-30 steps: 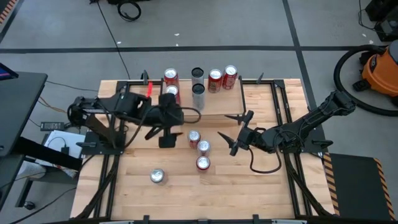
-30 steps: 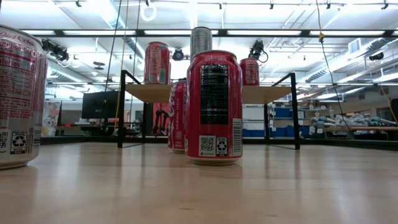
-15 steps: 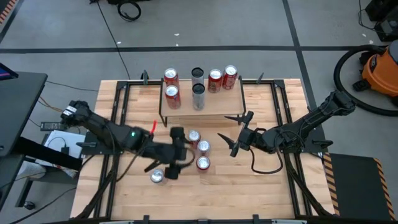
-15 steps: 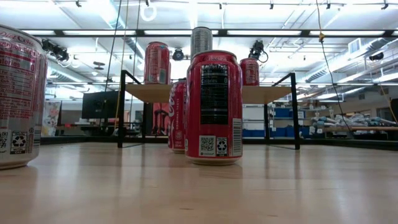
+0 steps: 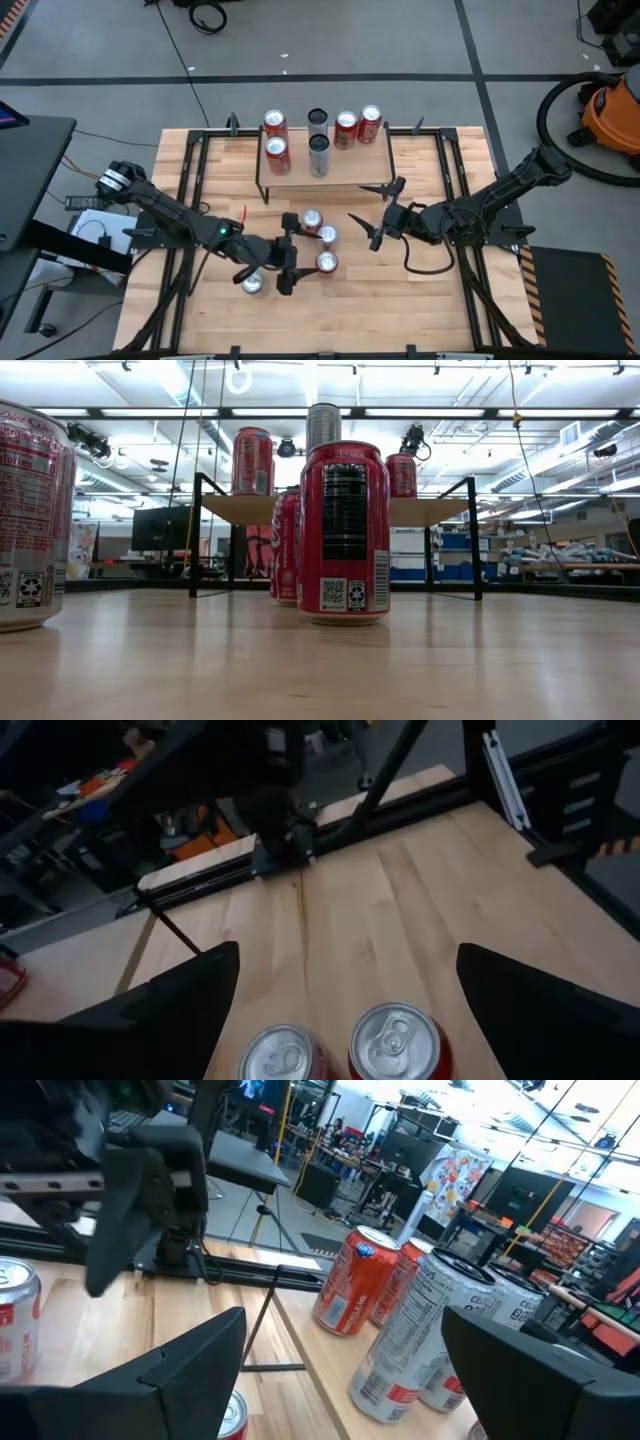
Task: Place canned beverage on shelf
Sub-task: Adjust the soda cans
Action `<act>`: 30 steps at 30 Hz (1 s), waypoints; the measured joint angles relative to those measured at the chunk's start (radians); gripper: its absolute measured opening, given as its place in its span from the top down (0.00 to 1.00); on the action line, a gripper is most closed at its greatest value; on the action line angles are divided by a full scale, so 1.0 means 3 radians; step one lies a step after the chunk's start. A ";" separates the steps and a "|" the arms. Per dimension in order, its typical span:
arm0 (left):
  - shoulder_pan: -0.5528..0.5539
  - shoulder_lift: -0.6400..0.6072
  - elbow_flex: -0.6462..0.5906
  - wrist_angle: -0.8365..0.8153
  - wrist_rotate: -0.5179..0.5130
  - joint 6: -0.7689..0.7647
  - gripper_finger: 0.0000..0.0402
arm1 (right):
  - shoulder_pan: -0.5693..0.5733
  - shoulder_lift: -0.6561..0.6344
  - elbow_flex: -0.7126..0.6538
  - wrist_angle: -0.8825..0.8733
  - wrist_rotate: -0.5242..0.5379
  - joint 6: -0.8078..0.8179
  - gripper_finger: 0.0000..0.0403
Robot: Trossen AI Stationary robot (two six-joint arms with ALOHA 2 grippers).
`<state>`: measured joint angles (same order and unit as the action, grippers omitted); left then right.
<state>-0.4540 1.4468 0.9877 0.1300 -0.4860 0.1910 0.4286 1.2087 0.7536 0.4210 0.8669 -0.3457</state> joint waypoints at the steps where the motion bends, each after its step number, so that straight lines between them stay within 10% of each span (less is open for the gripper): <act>1: 0.0014 -0.0024 -0.0066 0.0087 0.0000 -0.0009 0.04 | 0.0000 0.0000 0.0000 -0.0010 0.0000 0.0015 0.14; 30: 0.0505 -0.1496 -0.1798 0.1391 -0.0159 -0.0228 0.04 | -0.0576 0.0537 0.0366 -0.0843 -0.0603 0.0918 0.14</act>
<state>-0.3025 0.9979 0.4482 0.5472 -0.5337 0.1225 0.2558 1.3697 0.8633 0.1680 0.6859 -0.0702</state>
